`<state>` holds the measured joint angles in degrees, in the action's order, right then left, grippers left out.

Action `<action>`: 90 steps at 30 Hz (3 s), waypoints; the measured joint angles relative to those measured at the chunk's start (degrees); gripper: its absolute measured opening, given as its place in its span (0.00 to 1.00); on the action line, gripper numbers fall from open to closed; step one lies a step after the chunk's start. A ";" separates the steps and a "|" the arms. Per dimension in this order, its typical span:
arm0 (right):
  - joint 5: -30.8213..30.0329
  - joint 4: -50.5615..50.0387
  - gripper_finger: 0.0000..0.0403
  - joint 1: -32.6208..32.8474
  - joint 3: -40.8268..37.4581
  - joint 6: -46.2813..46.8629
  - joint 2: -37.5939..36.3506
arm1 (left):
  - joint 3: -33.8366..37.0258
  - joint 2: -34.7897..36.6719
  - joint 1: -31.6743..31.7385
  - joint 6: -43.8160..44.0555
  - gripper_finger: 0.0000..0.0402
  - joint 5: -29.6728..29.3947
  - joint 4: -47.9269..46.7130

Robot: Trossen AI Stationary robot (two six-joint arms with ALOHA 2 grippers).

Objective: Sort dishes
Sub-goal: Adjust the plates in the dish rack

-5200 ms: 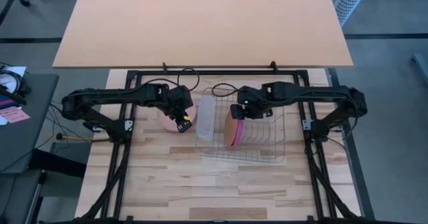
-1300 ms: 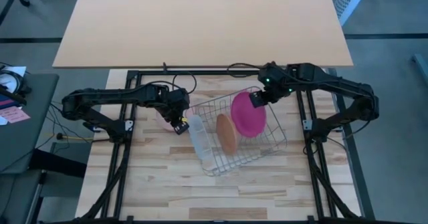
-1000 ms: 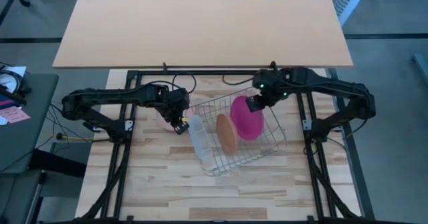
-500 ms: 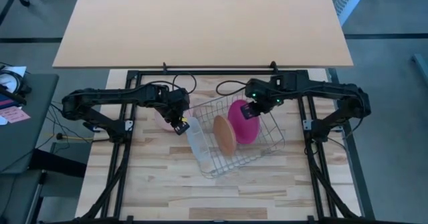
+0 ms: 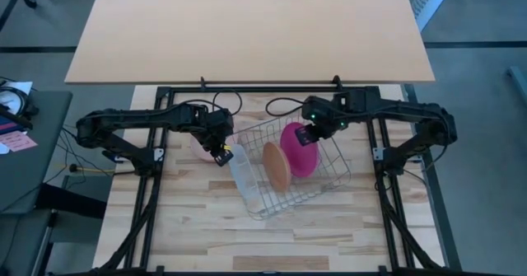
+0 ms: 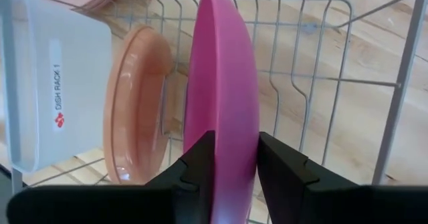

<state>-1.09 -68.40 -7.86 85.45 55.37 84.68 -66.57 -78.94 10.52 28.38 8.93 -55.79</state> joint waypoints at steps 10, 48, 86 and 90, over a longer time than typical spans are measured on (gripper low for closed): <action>-0.74 -0.49 0.27 3.05 0.00 0.28 0.70 | 0.00 0.00 0.00 0.04 0.00 -0.20 -0.15; -2.63 1.50 0.40 4.78 -3.34 -1.65 0.82 | -0.02 0.00 0.02 1.29 0.00 -0.62 0.02; -4.82 -5.44 0.16 4.00 2.03 -2.46 0.80 | -0.02 0.00 0.02 1.27 0.00 -0.55 0.00; -4.98 -5.27 0.16 3.98 2.03 -2.27 1.15 | -0.02 0.00 0.02 1.30 0.00 -0.62 0.00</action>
<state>-6.07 -73.68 -3.88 87.48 53.10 85.84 -66.59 -78.94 10.55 29.68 8.32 -55.79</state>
